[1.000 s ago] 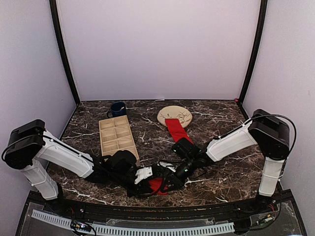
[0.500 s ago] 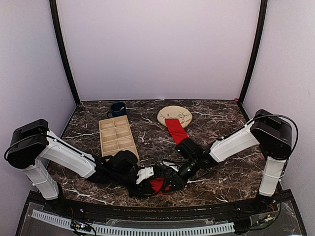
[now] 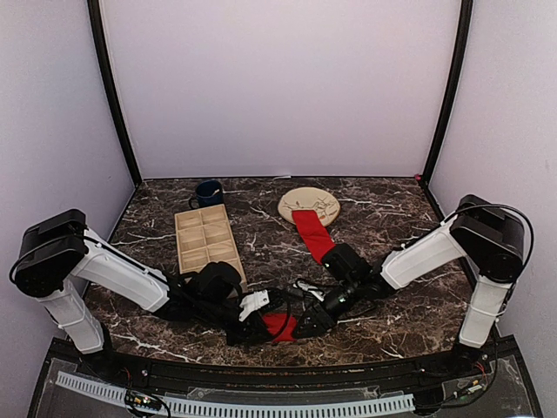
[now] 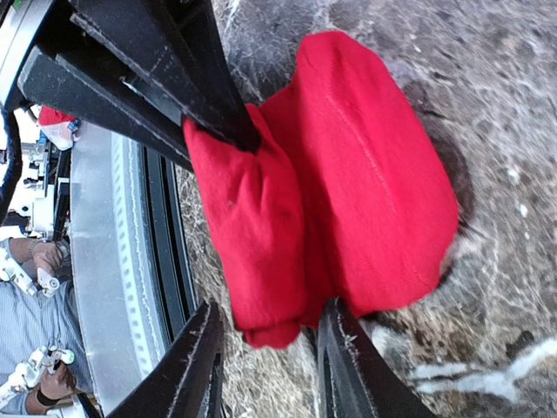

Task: Roll the socks
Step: Roll the sock at the center of the board.

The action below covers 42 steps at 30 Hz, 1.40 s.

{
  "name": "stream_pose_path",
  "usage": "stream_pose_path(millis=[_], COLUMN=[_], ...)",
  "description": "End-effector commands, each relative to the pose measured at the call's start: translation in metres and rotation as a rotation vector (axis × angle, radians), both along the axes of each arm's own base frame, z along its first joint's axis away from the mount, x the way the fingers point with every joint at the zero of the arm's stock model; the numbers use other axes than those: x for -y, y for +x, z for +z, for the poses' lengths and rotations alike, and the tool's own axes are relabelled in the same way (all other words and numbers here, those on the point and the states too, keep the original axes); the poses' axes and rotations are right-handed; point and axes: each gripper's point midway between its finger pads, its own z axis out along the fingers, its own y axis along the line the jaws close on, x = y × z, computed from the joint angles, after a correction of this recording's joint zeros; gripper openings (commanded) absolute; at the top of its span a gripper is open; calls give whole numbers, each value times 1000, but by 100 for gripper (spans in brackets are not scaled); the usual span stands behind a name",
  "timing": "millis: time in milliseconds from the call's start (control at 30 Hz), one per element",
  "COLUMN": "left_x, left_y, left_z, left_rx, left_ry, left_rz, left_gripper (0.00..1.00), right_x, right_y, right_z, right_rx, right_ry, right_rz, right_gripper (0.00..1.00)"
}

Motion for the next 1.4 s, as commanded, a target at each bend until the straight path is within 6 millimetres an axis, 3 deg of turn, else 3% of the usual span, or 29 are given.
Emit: stream_pose_path(millis=[0, 367, 700, 1033, 1367], left_x=[-13, -15, -16, -15, -15], left_y=[-8, -7, -4, -5, -5], left_z=[-14, -18, -20, -25, -25], left_rx=[-80, -198, -307, -436, -521], left_ry=[45, 62, 83, 108, 125], left_rz=[2, -19, -40, -69, -85], left_gripper=[0, 0, 0, 0, 0], right_x=[21, 33, 46, 37, 14], right_y=[10, 28, 44, 26, 4], right_z=[-23, -18, 5, 32, 31], right_rx=[7, 137, 366, 643, 771], right_ry=[-111, -125, -102, -69, -93], right_rz=[-94, -182, -254, -211, -82], right_gripper=[35, 35, 35, 36, 43])
